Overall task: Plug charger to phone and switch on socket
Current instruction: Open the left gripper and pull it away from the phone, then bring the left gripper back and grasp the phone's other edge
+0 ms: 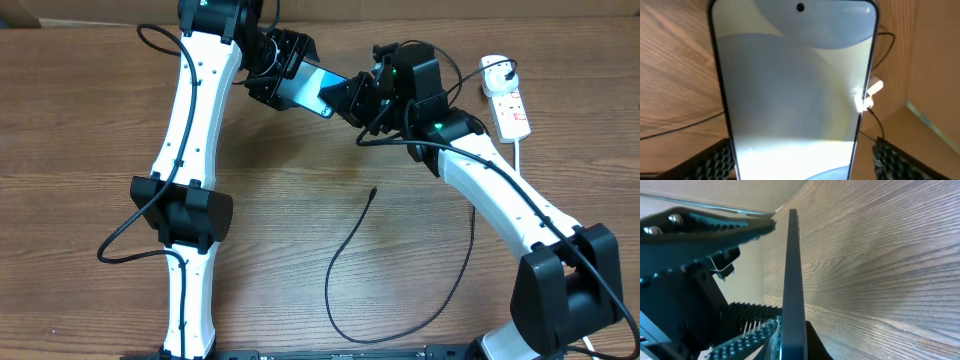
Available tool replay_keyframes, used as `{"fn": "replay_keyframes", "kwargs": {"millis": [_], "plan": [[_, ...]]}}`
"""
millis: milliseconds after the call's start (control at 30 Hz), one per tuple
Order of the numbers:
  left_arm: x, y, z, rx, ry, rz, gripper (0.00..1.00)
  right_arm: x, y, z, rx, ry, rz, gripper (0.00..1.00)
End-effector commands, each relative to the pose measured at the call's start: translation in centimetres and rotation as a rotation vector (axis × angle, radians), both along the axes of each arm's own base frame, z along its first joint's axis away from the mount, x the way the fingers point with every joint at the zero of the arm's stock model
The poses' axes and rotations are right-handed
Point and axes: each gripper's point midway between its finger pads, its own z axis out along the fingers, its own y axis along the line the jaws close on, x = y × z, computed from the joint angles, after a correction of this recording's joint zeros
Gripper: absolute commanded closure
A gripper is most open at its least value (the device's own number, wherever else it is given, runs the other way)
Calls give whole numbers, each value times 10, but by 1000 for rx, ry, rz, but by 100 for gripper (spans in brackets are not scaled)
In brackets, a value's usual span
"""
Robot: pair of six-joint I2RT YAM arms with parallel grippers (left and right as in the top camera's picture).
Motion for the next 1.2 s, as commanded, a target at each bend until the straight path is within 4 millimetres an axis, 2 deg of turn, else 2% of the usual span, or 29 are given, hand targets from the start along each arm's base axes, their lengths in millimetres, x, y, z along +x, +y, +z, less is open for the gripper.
{"fn": "replay_keyframes", "kwargs": {"millis": [0, 167, 300, 467, 600, 733, 967, 1033, 1167], "plan": [[2, -3, 27, -22, -112, -54, 14, 0, 3, 25, 31, -60, 15, 96], [8, 0, 29, -14, -146, -60, 11, 2, 2, 26, 30, -68, 8, 96], [21, 8, 39, -18, -266, -143, 11, 6, -2, 29, 32, -78, -11, 96], [25, 38, 62, 12, -384, -190, 10, 15, -14, 29, 22, -77, -73, 96], [24, 63, 94, 82, -563, -290, 10, 25, -21, 32, 17, -93, -129, 96], [4, 86, 119, 167, -672, -399, 9, 28, -20, 41, 38, -133, -127, 96], [-46, 130, 131, 303, -608, -432, 10, 29, -20, 42, 39, -137, -127, 96], [-58, 128, 146, 282, -684, -500, 11, 28, -20, 42, 39, -137, -127, 96], [-78, 128, 175, 301, -773, -518, 11, 25, -17, 41, 42, -126, -111, 96]]}}
